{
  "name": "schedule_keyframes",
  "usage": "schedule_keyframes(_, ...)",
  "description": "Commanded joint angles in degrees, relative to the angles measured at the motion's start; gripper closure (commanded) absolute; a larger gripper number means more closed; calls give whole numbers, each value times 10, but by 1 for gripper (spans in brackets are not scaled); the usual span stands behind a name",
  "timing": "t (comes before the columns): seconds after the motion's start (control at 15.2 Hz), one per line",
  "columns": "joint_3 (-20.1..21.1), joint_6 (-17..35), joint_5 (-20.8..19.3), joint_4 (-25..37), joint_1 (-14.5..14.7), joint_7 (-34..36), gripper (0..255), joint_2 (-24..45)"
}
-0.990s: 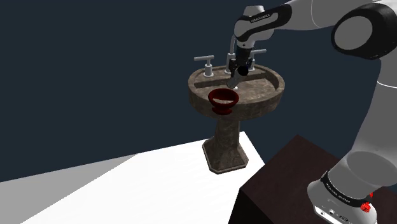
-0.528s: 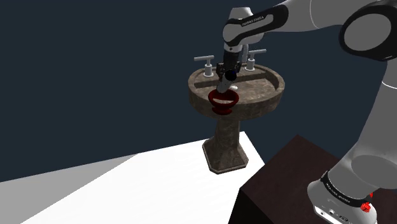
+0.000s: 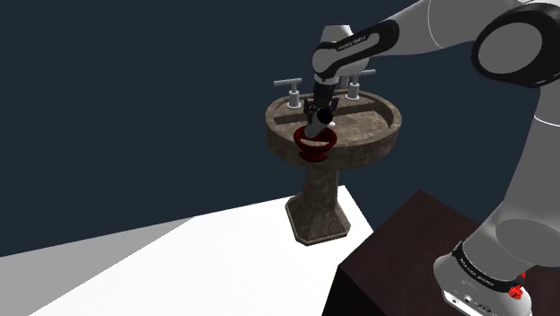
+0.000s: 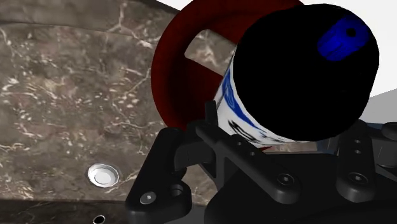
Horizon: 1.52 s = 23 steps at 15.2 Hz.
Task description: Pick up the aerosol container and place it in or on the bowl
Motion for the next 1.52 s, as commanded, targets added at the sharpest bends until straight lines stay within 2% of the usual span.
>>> schedule_keyframes(0.0,2,15,2,-8,2,0,255,7)
schedule_keyframes(0.33,3,51,6,-26,2,-5,255,26)
schedule_keyframes(0.86,3,51,6,-26,2,-5,255,26)
schedule_keyframes(0.92,3,50,6,-26,2,-5,0,25)
schedule_keyframes(1.25,3,51,6,-26,2,-5,0,26)
schedule_keyframes(1.45,0,2,1,-4,0,-2,0,-1)
